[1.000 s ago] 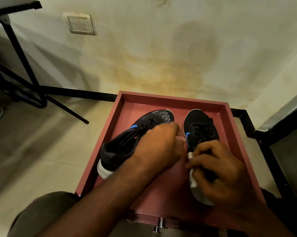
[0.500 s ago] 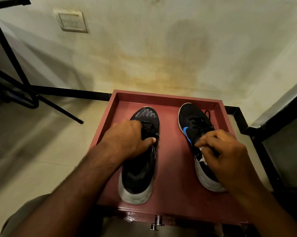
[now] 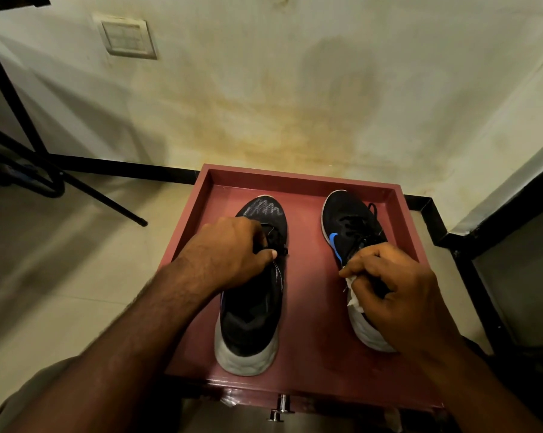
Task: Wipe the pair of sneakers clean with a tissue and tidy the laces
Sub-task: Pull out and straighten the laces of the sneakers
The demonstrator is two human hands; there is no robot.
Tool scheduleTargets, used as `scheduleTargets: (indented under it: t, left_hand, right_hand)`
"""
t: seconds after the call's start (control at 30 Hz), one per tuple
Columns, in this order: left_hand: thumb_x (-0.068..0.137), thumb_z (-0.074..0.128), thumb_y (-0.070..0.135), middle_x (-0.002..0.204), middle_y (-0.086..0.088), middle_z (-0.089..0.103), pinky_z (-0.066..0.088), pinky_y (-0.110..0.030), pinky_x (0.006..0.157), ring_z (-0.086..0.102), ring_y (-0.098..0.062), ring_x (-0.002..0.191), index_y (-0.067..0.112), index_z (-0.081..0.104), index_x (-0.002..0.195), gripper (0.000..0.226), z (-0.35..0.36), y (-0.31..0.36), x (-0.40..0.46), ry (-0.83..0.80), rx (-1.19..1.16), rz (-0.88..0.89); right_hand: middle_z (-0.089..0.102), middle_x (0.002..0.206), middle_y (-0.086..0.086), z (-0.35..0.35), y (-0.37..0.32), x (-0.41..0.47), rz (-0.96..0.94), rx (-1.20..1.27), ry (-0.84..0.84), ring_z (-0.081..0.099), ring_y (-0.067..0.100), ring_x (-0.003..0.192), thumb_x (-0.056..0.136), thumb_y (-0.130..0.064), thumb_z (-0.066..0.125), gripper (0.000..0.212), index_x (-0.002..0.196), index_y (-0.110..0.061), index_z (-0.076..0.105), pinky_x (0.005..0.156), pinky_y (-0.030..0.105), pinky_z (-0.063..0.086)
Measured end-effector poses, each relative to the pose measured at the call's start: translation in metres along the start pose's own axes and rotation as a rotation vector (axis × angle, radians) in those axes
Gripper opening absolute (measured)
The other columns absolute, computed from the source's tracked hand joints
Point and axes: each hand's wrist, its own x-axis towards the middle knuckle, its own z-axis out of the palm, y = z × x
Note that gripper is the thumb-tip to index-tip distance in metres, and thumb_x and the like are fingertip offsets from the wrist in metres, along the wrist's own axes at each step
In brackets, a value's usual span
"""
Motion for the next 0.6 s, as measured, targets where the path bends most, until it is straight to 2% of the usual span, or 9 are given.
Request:
scheduleTargets:
  t: [0.1, 0.2, 0.27, 0.43, 0.53, 0.6]
  left_hand:
    - [0.096, 0.063, 0.050, 0.106, 0.007, 0.071, 0.059, -0.030, 0.083, 0.068, -0.011, 0.095, 0.029, 0.068, 0.106, 0.024, 0.000, 0.000, 0.002, 0.022, -0.035, 0.013]
    - [0.097, 0.063, 0.047, 0.104, 0.008, 0.070, 0.051, -0.022, 0.075, 0.067, -0.009, 0.094, 0.028, 0.067, 0.102, 0.019, 0.000, 0.000, 0.002, 0.020, -0.060, 0.026]
    - [0.097, 0.063, 0.047, 0.101, 0.008, 0.069, 0.046, -0.018, 0.070, 0.067, -0.008, 0.092, 0.028, 0.066, 0.099, 0.020, 0.000, 0.000, 0.001, -0.001, -0.073, 0.035]
    - [0.089, 0.071, 0.053, 0.094, 0.010, 0.070, 0.048, -0.018, 0.068, 0.066, -0.005, 0.085, 0.026, 0.070, 0.094, 0.028, -0.006, 0.003, -0.006, -0.084, -0.127, 0.064]
    - [0.086, 0.074, 0.054, 0.086, 0.007, 0.073, 0.059, -0.028, 0.076, 0.070, -0.006, 0.083, 0.024, 0.071, 0.086, 0.031, -0.008, 0.008, -0.010, -0.166, -0.199, 0.081]
    - [0.088, 0.076, 0.046, 0.090, 0.006, 0.073, 0.061, -0.033, 0.085, 0.071, -0.008, 0.088, 0.023, 0.071, 0.088, 0.024, -0.006, 0.011, -0.012, -0.188, -0.258, 0.108]
  right_hand:
    - [0.069, 0.095, -0.004, 0.000, 0.000, 0.001, 0.004, -0.005, -0.005, 0.069, 0.012, 0.090, 0.088, -0.008, 0.061, 0.016, 0.088, -0.010, 0.077, 0.079, 0.030, 0.058]
    - [0.069, 0.095, -0.004, 0.000, -0.001, 0.000, 0.007, -0.002, -0.002, 0.068, 0.012, 0.091, 0.086, -0.004, 0.063, 0.016, 0.088, -0.010, 0.077, 0.079, 0.030, 0.058]
    - [0.070, 0.095, -0.003, -0.001, -0.002, 0.000, 0.001, 0.005, 0.007, 0.069, 0.011, 0.091, 0.088, -0.006, 0.061, 0.016, 0.088, -0.009, 0.077, 0.080, 0.029, 0.058]
    - [0.070, 0.093, -0.003, -0.002, -0.004, 0.000, -0.007, 0.002, 0.026, 0.069, 0.011, 0.090, 0.087, -0.002, 0.064, 0.015, 0.088, -0.009, 0.077, 0.079, 0.027, 0.058]
    - [0.070, 0.093, -0.004, -0.002, -0.005, 0.001, -0.007, 0.007, 0.028, 0.069, 0.013, 0.090, 0.088, -0.003, 0.064, 0.014, 0.088, -0.009, 0.077, 0.077, 0.031, 0.059]
    - [0.069, 0.093, -0.003, 0.000, -0.005, 0.001, -0.013, 0.008, 0.027, 0.069, 0.013, 0.090, 0.087, -0.003, 0.065, 0.014, 0.088, -0.009, 0.077, 0.076, 0.033, 0.059]
